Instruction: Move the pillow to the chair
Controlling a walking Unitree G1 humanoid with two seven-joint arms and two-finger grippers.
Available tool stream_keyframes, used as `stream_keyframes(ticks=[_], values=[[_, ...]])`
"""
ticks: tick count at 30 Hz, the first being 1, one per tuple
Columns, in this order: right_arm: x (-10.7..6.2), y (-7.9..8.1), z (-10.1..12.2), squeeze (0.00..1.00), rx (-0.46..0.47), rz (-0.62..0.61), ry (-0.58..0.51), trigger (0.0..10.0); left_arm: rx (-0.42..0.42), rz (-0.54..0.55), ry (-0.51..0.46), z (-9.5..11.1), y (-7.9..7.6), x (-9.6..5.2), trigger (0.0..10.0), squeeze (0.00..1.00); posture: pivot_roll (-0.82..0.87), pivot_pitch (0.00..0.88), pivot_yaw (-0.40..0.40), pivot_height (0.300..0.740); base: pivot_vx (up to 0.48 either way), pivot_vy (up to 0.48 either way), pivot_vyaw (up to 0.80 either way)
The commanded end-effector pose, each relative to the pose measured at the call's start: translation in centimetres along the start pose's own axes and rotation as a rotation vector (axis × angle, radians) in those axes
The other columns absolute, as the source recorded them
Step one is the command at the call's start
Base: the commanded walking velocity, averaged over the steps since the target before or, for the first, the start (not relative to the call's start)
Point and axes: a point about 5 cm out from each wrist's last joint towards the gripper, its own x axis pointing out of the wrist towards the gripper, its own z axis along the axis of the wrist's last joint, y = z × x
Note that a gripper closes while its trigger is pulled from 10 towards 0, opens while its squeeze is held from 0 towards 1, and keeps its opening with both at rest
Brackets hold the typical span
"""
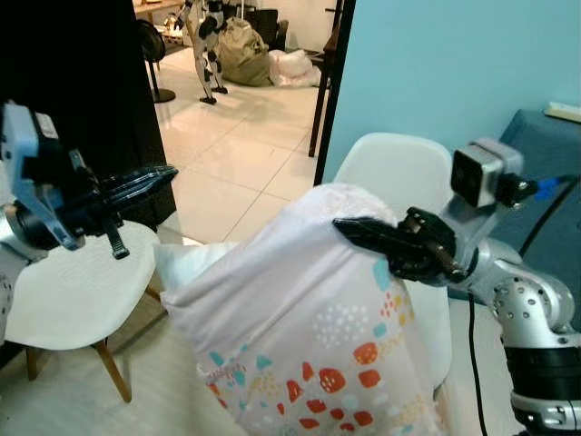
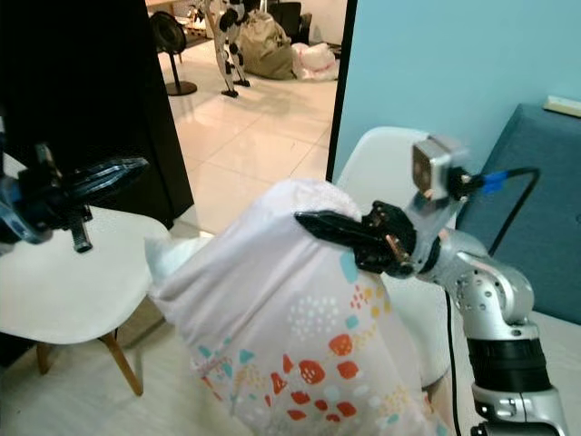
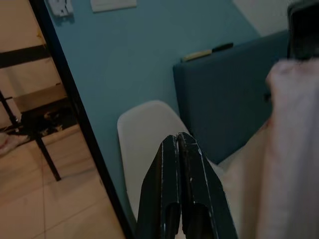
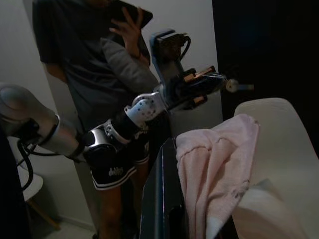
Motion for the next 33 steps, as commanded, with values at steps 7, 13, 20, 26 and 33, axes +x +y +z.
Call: stream_keyframes(ticks=[7, 13, 20, 26, 33], values=[[0.1, 0.7, 2.8, 0.0, -0.083, 0.073, -0.137, 0.0, -0.201, -0.196, -0.105, -1.1, -3.5, 1.1, 1.8, 0.4, 0.05, 0.0, -0.045, 0.74, 0.0, 0.0, 0.0], [0.1, 1.0, 4.1, 0.0, -0.112, 0.107, -0.217, 0.0, -0.296, -0.223, -0.052, -3.4, -5.0, 2.5, 10.0, 1.0, 0.05, 0.0, -0.044, 0.74, 0.0, 0.0, 0.0], [-0.2, 1.8, 5.4, 0.0, -0.124, 0.156, -0.287, 0.0, -0.289, -0.178, -0.024, -4.4, -4.7, 2.6, 10.0, 1.0, 0.04, 0.0, -0.041, 0.74, 0.0, 0.0, 0.0], [-0.3, 2.5, 5.8, 0.0, -0.126, 0.182, -0.307, 0.0, -0.3, -0.174, -0.058, -3.5, -4.0, 2.7, 10.0, 1.0, 0.03, 0.0, -0.034, 0.74, 0.0, 0.0, 0.0], [-0.1, 2.6, 5.7, 0.0, -0.116, 0.193, -0.31, 0.0, -0.365, -0.256, -0.117, -3.1, -4.9, 3.2, 10.0, 1.0, 0.03, 0.0, -0.033, 0.74, 0.0, 0.0, 0.0]])
